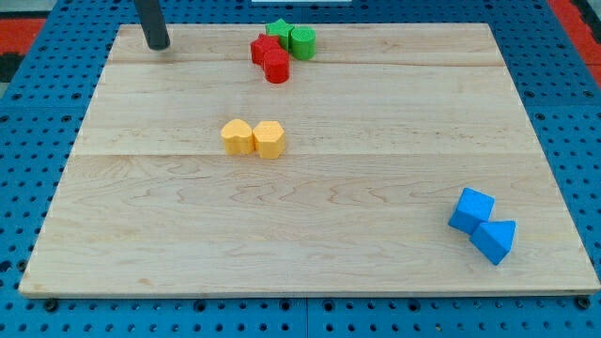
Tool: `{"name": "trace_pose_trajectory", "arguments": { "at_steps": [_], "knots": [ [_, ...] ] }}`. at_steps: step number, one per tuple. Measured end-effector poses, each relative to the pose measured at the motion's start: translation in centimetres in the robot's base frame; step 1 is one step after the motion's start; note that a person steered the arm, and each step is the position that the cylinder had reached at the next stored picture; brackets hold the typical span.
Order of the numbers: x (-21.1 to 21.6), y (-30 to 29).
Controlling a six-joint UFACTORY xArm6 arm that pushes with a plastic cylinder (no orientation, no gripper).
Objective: Separate the green and red blocks
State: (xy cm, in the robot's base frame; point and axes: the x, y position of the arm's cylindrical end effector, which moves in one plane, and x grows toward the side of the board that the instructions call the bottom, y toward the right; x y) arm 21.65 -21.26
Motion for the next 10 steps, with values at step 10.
{"name": "trace_pose_trajectory", "arguments": {
  "at_steps": [10],
  "knots": [
    [8.8, 37.2]
  ]
}}
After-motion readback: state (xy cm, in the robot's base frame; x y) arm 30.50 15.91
